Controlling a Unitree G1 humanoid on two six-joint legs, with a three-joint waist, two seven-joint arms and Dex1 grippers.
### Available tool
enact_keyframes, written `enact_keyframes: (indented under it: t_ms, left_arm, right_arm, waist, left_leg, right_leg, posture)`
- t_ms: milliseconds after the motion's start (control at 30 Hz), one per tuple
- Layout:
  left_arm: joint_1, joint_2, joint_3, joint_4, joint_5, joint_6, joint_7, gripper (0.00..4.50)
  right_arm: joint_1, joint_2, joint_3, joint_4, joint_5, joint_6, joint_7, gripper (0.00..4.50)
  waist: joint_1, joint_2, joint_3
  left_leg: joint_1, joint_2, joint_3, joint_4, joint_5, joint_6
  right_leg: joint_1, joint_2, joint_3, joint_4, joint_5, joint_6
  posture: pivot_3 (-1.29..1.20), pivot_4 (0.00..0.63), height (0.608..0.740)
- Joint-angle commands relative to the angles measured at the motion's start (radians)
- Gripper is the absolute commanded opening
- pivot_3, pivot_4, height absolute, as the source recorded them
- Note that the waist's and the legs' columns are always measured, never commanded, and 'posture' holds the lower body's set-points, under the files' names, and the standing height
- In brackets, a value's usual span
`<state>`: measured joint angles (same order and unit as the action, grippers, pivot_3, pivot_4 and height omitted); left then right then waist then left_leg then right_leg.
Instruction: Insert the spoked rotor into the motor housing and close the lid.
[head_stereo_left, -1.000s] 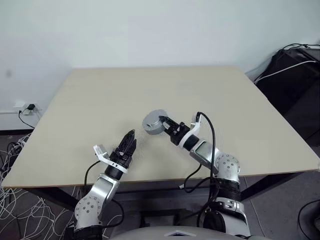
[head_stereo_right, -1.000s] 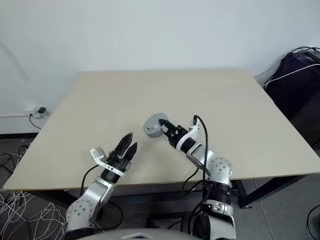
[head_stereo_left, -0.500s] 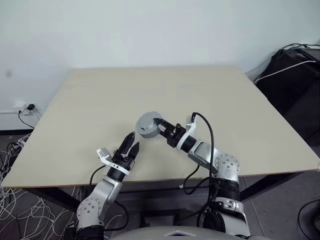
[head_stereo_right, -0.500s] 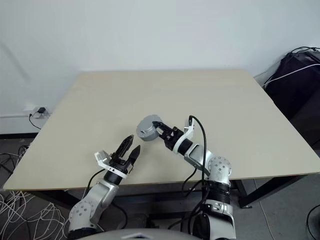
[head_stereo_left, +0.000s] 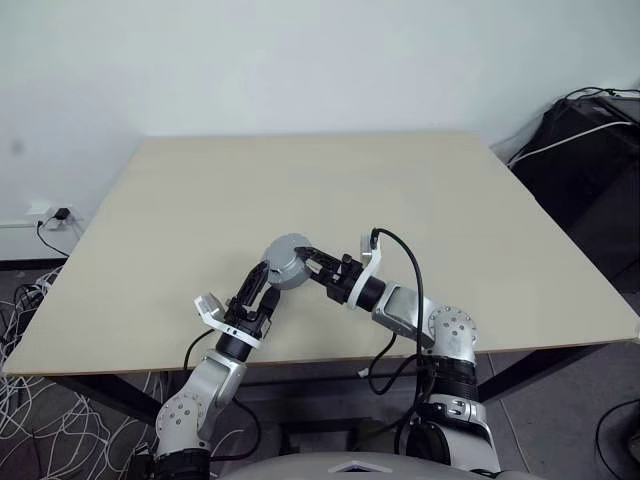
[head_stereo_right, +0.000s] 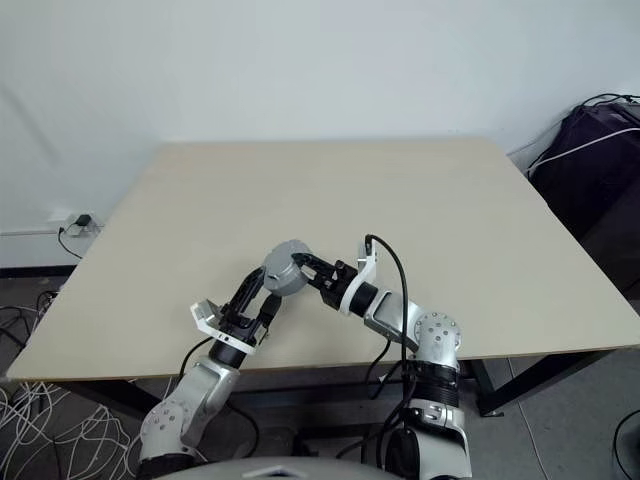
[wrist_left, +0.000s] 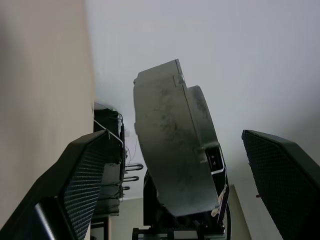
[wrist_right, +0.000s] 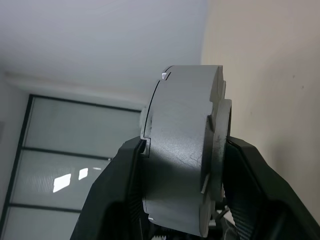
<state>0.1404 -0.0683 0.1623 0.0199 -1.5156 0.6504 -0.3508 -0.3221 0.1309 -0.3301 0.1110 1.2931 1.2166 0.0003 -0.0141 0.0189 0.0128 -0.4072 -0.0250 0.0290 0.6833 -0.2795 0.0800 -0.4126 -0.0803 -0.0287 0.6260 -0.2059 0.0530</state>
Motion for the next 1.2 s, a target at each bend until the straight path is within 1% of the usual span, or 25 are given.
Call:
enact_keyframes:
  t_ms: [33, 333, 433, 567, 600, 933, 1067, 1167, 1200]
  left_arm:
    - [-0.019, -0.102, -0.012, -0.011, -0.026, 0.009, -0.015, 4.48]
    - [-0.018, -0.102, -0.023, -0.013, -0.027, -0.004, -0.026, 4.48]
    - [-0.017, -0.104, -0.024, -0.014, -0.028, -0.006, -0.032, 3.90]
    - [-0.017, -0.104, -0.024, -0.015, -0.031, -0.005, -0.036, 2.54]
    - [-0.016, -0.104, -0.025, -0.015, -0.032, -0.005, -0.035, 2.34]
    - [-0.015, -0.101, -0.031, -0.021, -0.036, -0.007, -0.030, 2.30]
    - [-0.014, -0.104, -0.031, -0.026, -0.034, -0.013, -0.031, 2.30]
    - [-0.012, -0.106, -0.032, -0.029, -0.033, -0.016, -0.031, 2.30]
    - [-0.012, -0.106, -0.032, -0.029, -0.032, -0.018, -0.031, 2.30]
  right_arm:
    - [0.079, 0.095, 0.060, -0.039, 0.071, 0.024, 0.013, 1.95]
    - [0.080, 0.093, 0.061, -0.040, 0.081, 0.042, 0.001, 1.95]
    - [0.080, 0.093, 0.060, -0.040, 0.079, 0.039, -0.004, 1.95]
    - [0.080, 0.094, 0.061, -0.040, 0.078, 0.036, -0.007, 1.95]
    - [0.081, 0.093, 0.062, -0.041, 0.079, 0.035, -0.007, 1.95]
    - [0.083, 0.082, 0.069, -0.045, 0.059, 0.030, -0.017, 1.95]
    - [0.083, 0.047, 0.109, -0.080, -0.047, -0.016, -0.003, 1.95]
    - [0.089, 0.028, 0.125, -0.091, -0.083, -0.038, 0.020, 1.95]
    - [0.091, 0.021, 0.131, -0.096, -0.085, -0.041, 0.031, 2.30]
  waist:
    - [0.000, 0.000, 0.000]
    - [0.000, 0.000, 0.000]
    - [0.000, 0.000, 0.000]
    - [0.000, -0.001, 0.001]
    - [0.000, -0.001, 0.001]
    - [0.000, -0.002, 0.001]
    - [0.000, -0.002, 0.001]
    - [0.000, -0.002, 0.001]
    - [0.001, -0.002, 0.001]
  left_leg:
    - [0.000, 0.000, 0.000, 0.000, 0.000, 0.000]
    - [0.000, 0.000, 0.000, 0.000, 0.000, 0.000]
    - [0.000, 0.000, 0.000, 0.000, 0.000, 0.000]
    - [0.000, 0.000, 0.000, 0.000, 0.000, 0.000]
    - [0.000, 0.000, 0.000, 0.000, 0.000, 0.000]
    - [0.000, 0.000, 0.000, 0.000, 0.000, 0.000]
    - [0.000, 0.000, 0.000, 0.000, 0.000, 0.000]
    - [0.000, 0.000, 0.000, 0.000, 0.000, 0.000]
    - [0.000, 0.000, 0.000, 0.000, 0.000, 0.000]
  right_leg:
    - [0.000, 0.000, 0.000, 0.000, 0.000, 0.000]
    - [0.000, 0.000, 0.000, 0.000, 0.000, 0.000]
    - [0.000, 0.000, 0.000, 0.000, 0.000, 0.000]
    - [0.000, 0.000, 0.000, 0.000, 0.000, 0.000]
    - [0.000, 0.000, 0.000, 0.000, 0.000, 0.000]
    - [0.000, 0.000, 0.000, 0.000, 0.000, 0.000]
    - [0.000, 0.000, 0.000, 0.000, 0.000, 0.000]
    - [0.000, 0.000, 0.000, 0.000, 0.000, 0.000]
    - [0.000, 0.000, 0.000, 0.000, 0.000, 0.000]
  posture:
    - [0.00, 0.000, 0.740]
    - [0.00, 0.000, 0.740]
    - [0.00, 0.000, 0.740]
    - [0.00, 0.000, 0.740]
    - [0.00, 0.000, 0.740]
    - [0.00, 0.000, 0.740]
    - [0.00, 0.000, 0.740]
    - [0.00, 0.000, 0.740]
    - [0.00, 0.000, 0.740]
